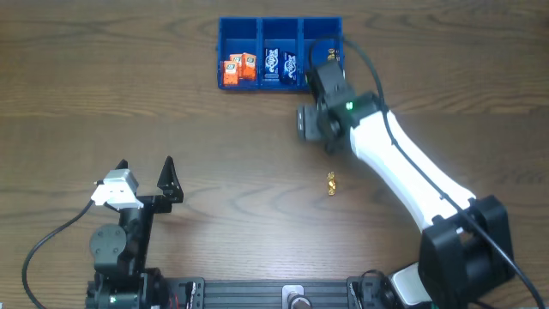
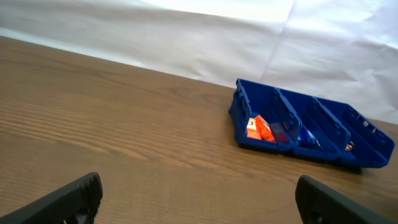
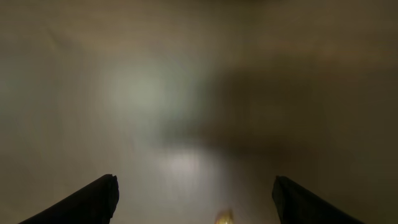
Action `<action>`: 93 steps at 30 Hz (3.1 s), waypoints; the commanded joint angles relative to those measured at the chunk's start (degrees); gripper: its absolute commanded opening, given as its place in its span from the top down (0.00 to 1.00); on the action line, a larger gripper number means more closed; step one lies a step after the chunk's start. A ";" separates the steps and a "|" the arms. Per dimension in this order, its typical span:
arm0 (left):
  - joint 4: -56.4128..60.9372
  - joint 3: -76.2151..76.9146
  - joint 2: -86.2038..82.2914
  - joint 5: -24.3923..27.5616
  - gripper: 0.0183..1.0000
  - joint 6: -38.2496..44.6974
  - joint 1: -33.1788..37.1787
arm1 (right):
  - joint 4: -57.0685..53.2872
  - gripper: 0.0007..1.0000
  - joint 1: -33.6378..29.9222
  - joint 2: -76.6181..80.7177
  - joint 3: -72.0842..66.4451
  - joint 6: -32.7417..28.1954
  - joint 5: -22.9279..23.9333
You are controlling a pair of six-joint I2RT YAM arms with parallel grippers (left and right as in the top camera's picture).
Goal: Sort Candies Into Trays
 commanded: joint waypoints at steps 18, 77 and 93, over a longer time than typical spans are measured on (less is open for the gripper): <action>-1.79 -1.14 -0.37 1.22 0.00 1.01 0.35 | -2.69 0.29 -0.17 3.78 -14.64 5.88 -3.19; -1.79 -1.14 -0.37 1.22 0.00 1.01 0.35 | 8.15 0.11 -8.83 28.20 40.63 -8.46 5.18; -1.79 -1.14 -0.37 1.22 0.00 1.01 0.35 | 6.25 0.00 -12.39 -2.60 25.22 -15.26 10.88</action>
